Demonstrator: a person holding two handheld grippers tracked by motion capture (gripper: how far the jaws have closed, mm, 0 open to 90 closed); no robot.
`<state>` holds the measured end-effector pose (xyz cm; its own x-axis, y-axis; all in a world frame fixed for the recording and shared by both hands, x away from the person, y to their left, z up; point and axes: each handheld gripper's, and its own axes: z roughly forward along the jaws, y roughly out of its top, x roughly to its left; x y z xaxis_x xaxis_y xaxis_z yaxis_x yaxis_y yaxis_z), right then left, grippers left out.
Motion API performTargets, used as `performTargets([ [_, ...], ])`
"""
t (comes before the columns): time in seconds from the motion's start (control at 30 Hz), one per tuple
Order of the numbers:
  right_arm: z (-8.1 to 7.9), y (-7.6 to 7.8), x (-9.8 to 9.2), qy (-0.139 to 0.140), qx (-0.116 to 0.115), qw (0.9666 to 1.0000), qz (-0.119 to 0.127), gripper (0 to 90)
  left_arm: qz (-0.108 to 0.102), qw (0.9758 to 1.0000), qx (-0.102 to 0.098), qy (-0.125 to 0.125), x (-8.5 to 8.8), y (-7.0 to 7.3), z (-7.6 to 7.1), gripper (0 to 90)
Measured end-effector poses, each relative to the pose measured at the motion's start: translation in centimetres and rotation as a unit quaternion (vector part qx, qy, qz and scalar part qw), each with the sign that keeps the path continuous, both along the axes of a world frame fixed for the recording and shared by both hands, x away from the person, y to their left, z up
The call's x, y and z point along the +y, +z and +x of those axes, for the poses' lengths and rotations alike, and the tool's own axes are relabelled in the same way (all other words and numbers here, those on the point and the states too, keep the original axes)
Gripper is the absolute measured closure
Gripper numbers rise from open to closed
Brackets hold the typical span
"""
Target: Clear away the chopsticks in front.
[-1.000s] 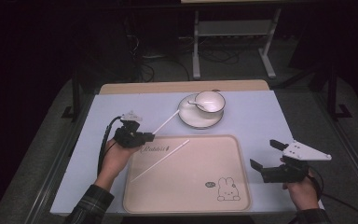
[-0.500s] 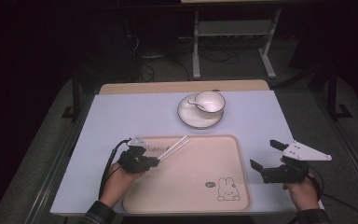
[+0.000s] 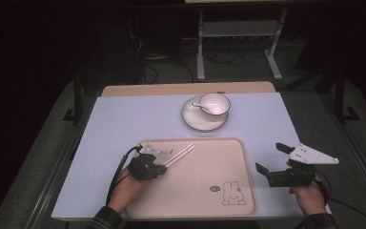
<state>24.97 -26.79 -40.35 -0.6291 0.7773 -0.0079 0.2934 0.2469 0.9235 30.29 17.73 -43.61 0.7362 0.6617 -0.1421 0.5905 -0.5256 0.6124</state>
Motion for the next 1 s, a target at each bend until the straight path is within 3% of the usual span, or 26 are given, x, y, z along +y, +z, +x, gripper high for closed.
performTargets([
  [0.27, -0.1, 0.1, 0.0, 0.000, -0.001, 1.0000, 0.001, 0.0, -0.003, 1.0000, 0.003, -0.001, -0.1, 0.2, 0.0, 81.6],
  [0.4, -0.1, 0.1, 0.1, 0.000, 0.000, 1.0000, 0.001, 0.0, -0.021, 0.9997, -0.014, -0.002, -0.5, 1.4, 0.5, 78.9],
  [0.43, 0.0, 0.0, 0.1, 0.000, 0.000, 1.0000, 0.000, 0.0, -0.035, 0.9992, -0.018, -0.007, -1.2, 2.0, 1.3, 79.2],
  [0.6, 0.0, 0.0, 0.2, 0.001, 0.001, 1.0000, -0.003, 0.0, -0.031, 0.9986, -0.021, -0.038, -3.7, 2.1, 3.1, 89.2],
  [0.73, 0.0, 0.0, 0.1, 0.000, 0.001, 1.0000, -0.003, 0.0, -0.020, 0.9975, -0.014, -0.066, -6.9, 1.1, 5.0, 89.4],
  [0.83, 0.1, -0.1, 0.0, -0.001, 0.004, 1.0000, -0.003, 0.0, -0.012, 0.9972, -0.013, -0.073, -8.8, 0.3, 6.3, 89.4],
  [1.0, 0.0, -0.2, -0.2, -0.003, 0.005, 1.0000, 0.000, 0.0, -0.014, 0.9979, -0.012, -0.062, -9.1, 0.0, 7.3, 89.4],
])
